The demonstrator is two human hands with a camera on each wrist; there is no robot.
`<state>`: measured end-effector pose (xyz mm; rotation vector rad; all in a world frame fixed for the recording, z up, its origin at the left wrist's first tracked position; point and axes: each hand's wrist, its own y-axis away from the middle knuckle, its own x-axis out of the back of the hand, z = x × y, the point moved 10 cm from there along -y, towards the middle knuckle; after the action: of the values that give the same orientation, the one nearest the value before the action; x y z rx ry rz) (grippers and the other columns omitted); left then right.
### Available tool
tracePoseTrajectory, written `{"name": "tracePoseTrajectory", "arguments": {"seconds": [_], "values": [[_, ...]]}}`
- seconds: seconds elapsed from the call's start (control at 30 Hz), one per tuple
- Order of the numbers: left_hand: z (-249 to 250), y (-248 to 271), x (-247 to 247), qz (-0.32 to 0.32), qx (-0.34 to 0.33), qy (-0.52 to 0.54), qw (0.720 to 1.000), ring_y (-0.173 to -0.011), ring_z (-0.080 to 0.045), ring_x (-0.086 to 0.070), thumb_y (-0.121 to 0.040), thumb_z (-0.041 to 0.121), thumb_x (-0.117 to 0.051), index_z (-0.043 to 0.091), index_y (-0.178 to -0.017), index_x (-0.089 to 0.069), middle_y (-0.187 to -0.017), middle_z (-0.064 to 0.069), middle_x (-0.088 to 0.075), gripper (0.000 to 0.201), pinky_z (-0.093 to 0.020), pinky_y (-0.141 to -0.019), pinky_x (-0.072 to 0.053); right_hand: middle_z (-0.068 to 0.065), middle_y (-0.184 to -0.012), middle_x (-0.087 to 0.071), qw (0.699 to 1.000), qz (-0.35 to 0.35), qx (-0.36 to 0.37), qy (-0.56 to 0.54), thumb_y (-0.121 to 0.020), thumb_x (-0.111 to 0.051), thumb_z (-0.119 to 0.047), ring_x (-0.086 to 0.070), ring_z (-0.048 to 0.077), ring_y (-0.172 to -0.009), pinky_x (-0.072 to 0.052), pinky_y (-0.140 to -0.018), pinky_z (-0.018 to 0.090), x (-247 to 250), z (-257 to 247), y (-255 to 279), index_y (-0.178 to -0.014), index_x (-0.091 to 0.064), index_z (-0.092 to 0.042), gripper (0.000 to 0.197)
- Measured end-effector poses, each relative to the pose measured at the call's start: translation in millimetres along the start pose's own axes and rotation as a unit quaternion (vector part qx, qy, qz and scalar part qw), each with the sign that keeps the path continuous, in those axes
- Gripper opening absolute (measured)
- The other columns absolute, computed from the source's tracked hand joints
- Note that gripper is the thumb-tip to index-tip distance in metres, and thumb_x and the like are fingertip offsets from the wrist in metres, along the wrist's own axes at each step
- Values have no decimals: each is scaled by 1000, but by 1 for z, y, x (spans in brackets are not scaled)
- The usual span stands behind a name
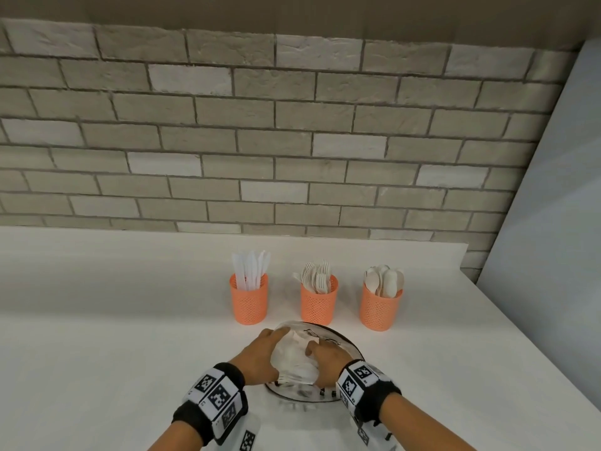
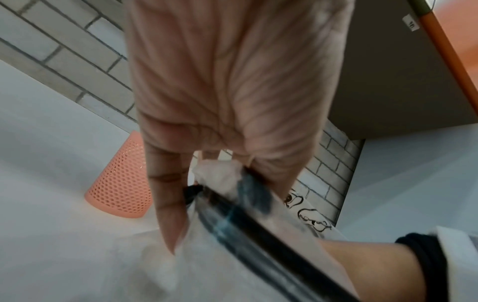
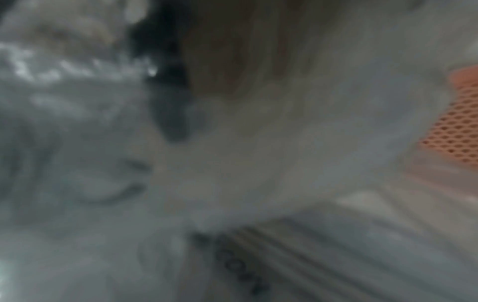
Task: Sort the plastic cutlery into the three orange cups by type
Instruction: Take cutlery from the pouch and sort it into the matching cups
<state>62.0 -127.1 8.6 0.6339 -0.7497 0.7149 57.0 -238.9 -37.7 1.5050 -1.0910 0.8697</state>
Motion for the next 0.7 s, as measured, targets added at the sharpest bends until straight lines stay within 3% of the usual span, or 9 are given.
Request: {"name": "tracePoseTrajectory", "arguments": {"seconds": [0.1,0.2,0.33,0.43,0.6,0.7], "values": [[0,0,-2,-10,6,0,1000,-130,-24,-37,-80,0,-58,20,-150,-8,-142,-9,-28,88,-24,-104,-38,16,-144,-32,998,-20,-18,63,-80,-68,-17,-30,31,-135,-28,-112,43,-10,3,0,-140,-31,-8,71],[1,0,-7,-21,10,-8,1000,-131,-24,-36,-81,1,-58,19,-150,-7,-141,-10,-29,89,-23,-103,-37,18,-145,-30,997,-31,-26,64,-79,-71,-19,-29,33,-136,-27,-113,42,-12,4,-2,-140,-29,-6,76],[1,0,-6,-27,17,-14,999,-129,-25,-38,-81,1,-58,20,-150,-8,-139,-11,-31,88,-24,-102,-38,19,-131,-49,997,-55,-23,48,-80,-69,-18,-47,32,-123,-40,-100,36,-8,3,-3,-128,-48,-2,55],[1,1,-6,-33,20,-19,999,-131,-25,-36,-81,2,-59,20,-150,-8,-141,-11,-30,88,-24,-104,-37,20,-117,-52,997,-66,-23,30,-81,-66,-15,-50,33,-118,-43,-94,35,-10,4,-2,-123,-51,0,47],[1,4,-8,-38,23,-24,999,-130,-24,-36,-80,2,-60,20,-150,-10,-140,-10,-32,87,-26,-105,-38,17,-128,-52,997,-75,-15,-15,-78,-67,-12,-51,31,-117,-45,-90,34,-19,1,-2,-130,-40,-9,58],[0,5,-7,-42,26,-24,998,-130,-25,-37,-80,2,-60,20,-149,-11,-140,-10,-32,87,-28,-106,-38,16,-131,-51,996,-92,-8,-12,-81,-64,-11,-49,31,-121,-42,-94,32,-19,-2,-1,-133,-42,-10,55]]}}
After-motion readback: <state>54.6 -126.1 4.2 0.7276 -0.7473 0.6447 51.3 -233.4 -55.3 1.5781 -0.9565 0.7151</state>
